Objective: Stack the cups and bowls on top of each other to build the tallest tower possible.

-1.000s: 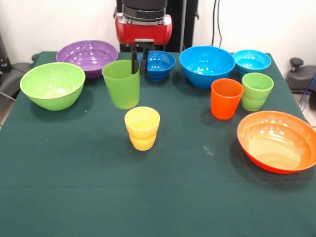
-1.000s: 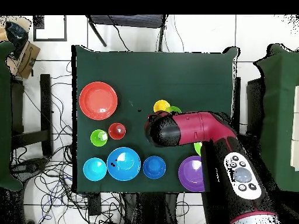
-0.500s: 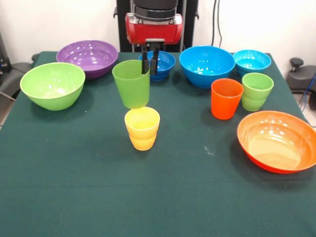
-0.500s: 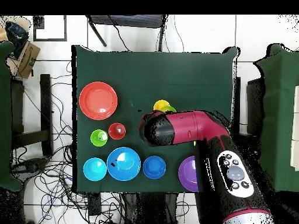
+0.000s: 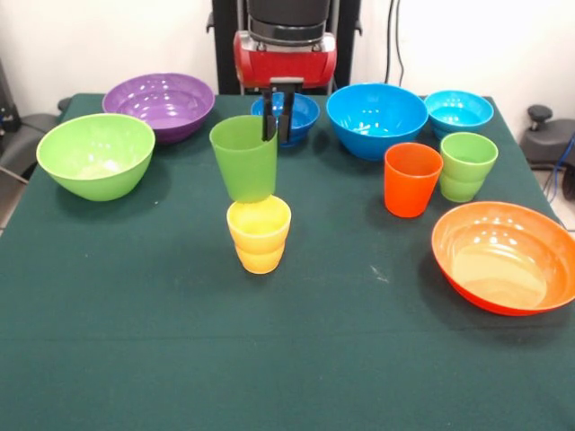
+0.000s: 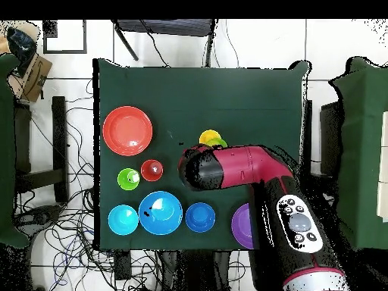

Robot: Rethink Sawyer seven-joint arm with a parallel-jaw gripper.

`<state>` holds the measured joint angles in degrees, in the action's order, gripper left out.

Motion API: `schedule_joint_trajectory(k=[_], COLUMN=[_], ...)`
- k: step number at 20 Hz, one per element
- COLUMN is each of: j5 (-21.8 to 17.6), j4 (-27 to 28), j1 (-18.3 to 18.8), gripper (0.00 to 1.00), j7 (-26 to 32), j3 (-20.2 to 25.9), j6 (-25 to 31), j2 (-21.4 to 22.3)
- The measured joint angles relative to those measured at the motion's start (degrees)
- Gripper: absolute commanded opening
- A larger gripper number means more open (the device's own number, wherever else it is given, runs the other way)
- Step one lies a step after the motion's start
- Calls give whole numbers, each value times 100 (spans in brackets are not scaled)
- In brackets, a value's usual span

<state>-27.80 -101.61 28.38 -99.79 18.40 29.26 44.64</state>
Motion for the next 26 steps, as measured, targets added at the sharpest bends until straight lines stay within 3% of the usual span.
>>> schedule_joint_trajectory(k=[13, 26], j5=[101, 169], j4=[98, 105], j1=[-41, -144], gripper=[0, 0], j7=[0, 0], j3=[-72, -144], j6=[-319, -322], j2=[-439, -498])
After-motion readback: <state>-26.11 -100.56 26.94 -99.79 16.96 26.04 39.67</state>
